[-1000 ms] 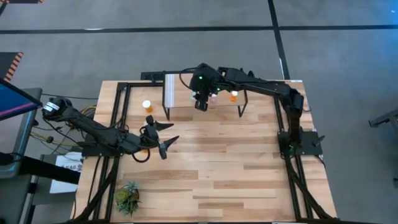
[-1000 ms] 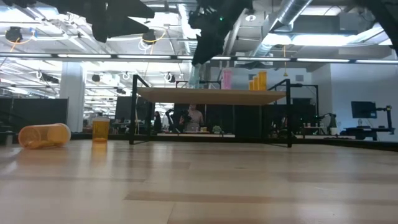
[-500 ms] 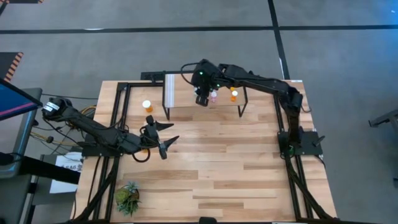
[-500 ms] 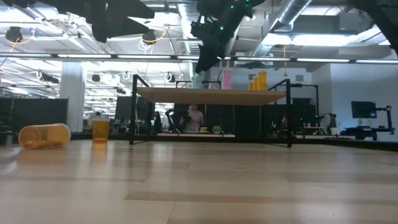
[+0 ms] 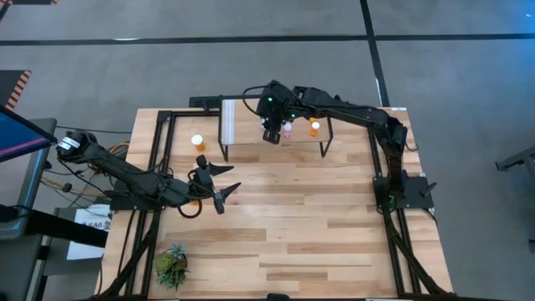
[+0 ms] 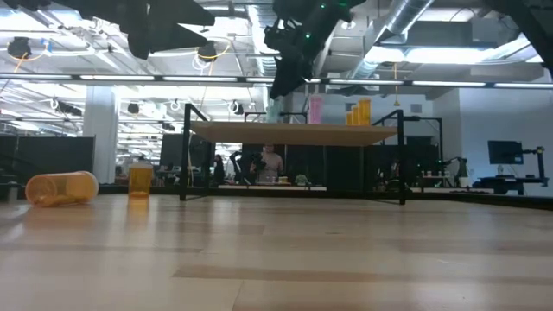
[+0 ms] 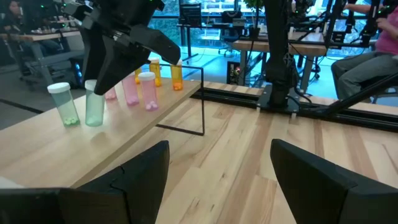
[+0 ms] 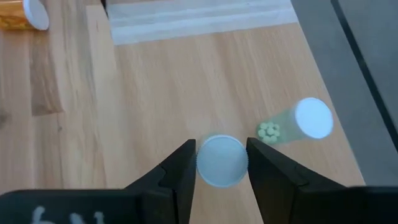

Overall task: Pick and place medicine bottles onto shelf by color
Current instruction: Put the blue pill bottle on the shelf aligned with the other blue pill bottle, then put the top large orange pill bottle on the shelf

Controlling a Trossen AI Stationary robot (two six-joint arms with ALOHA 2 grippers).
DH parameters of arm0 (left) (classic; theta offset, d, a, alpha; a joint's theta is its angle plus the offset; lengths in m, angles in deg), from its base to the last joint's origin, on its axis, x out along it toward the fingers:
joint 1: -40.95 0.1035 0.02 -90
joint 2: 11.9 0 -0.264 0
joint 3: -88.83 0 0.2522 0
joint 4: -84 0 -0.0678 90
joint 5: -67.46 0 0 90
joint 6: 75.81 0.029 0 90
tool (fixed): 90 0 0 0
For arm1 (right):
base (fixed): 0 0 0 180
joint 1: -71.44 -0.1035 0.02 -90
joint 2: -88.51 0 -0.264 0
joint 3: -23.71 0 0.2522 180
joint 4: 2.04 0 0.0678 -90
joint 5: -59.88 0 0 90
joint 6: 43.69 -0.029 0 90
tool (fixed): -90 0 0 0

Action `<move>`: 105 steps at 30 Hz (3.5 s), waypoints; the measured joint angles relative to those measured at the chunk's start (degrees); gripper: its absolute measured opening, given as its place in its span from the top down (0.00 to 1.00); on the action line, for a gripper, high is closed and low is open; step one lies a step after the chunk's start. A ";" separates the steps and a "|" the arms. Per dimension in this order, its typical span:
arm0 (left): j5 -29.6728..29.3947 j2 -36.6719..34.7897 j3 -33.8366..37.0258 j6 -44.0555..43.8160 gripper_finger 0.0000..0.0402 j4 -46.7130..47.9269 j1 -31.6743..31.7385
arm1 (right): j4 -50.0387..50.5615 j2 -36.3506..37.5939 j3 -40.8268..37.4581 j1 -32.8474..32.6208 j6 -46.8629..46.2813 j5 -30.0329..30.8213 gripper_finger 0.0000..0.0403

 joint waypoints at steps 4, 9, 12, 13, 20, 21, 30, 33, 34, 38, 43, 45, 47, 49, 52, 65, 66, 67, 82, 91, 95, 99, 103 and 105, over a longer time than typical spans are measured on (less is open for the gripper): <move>0.45 0.00 0.00 0.01 0.33 -0.02 0.00 | 0.00 0.01 0.00 -0.06 -0.59 -0.11 0.59; 0.46 0.01 0.00 0.02 0.33 -0.02 0.00 | 0.00 0.02 0.00 0.02 -0.62 -0.11 0.58; 0.47 0.02 -0.02 0.01 0.33 -0.03 0.00 | 0.00 0.02 0.00 0.02 -0.61 -0.18 0.56; 0.48 0.02 -0.02 0.01 0.33 -0.04 0.00 | -0.01 0.02 0.00 0.01 -0.62 -0.18 0.56; 0.48 0.02 -0.02 0.01 0.33 -0.03 0.00 | -0.07 0.02 0.00 -0.02 -0.64 -0.21 0.53; 0.50 0.02 -0.02 0.01 0.33 -0.02 0.00 | -0.04 0.02 0.00 -0.02 -0.63 -0.21 0.53; 0.46 0.02 -0.04 -0.19 0.33 1.73 0.00 | 5.14 4.49 -0.07 0.00 -3.58 -0.48 0.52; 0.44 0.02 -0.04 -0.61 0.33 2.32 0.00 | 8.13 7.83 -0.07 -0.27 -5.23 -0.50 0.52; 0.44 0.02 -0.04 -0.85 0.33 2.61 0.00 | 9.49 9.08 -0.07 -0.44 -5.75 -0.50 0.52; 0.43 0.02 -0.04 -2.53 0.33 3.42 0.00 | 13.05 14.73 -0.07 -2.81 -8.11 -0.50 0.53; -0.35 0.02 -0.07 -5.14 0.33 3.55 0.00 | 13.07 22.38 -0.80 -9.71 -9.66 -0.50 0.55; -0.05 0.02 -0.40 -6.92 0.33 5.01 0.00 | 11.85 25.75 -2.48 -13.35 -9.86 -0.46 0.55; 0.91 0.02 -1.77 -9.81 0.33 9.04 0.00 | 10.60 29.20 -5.07 -16.82 -10.76 -0.15 0.56; 1.07 0.02 -4.24 -13.47 0.33 16.36 0.28 | 8.01 32.76 -8.61 -20.30 -11.90 -0.04 0.56; 1.31 0.02 -8.88 -20.52 0.33 30.31 1.62 | 5.00 37.76 -14.24 -25.17 -14.23 2.03 0.56; 8.95 -0.32 -23.94 -37.90 0.33 86.47 11.80 | -7.99 53.67 -34.44 -41.29 -20.38 10.84 0.56; 10.83 -0.54 -24.77 -36.84 0.33 87.55 13.40 | -8.95 54.07 -34.93 -42.04 -20.36 11.07 0.56; 13.14 -0.78 -25.45 -35.10 0.34 87.75 15.24 | -10.00 54.42 -35.48 -42.64 -20.37 11.22 0.56; 39.66 -0.94 -28.94 -4.33 0.36 89.11 54.04 | -13.08 54.54 -42.22 -51.62 -21.20 15.43 0.56; 41.50 4.12 -29.00 1.88 0.36 88.43 64.99 | -21.11 62.23 -53.16 -51.76 -21.24 15.95 0.56; 40.33 11.08 -28.98 4.17 0.34 87.18 66.62 | -23.03 64.24 -57.01 -50.94 -22.04 15.98 0.56; 37.99 16.91 -28.98 7.44 0.31 85.68 67.77 | -23.34 65.09 -59.12 -50.93 -23.89 15.98 0.56; 39.01 20.22 -28.96 11.40 0.31 84.06 68.44 | -22.85 64.85 -59.43 -50.96 -25.12 15.98 0.56; 39.20 20.96 -28.94 13.62 0.31 82.34 68.53 | -22.84 64.83 -59.43 -50.97 -25.27 15.98 0.56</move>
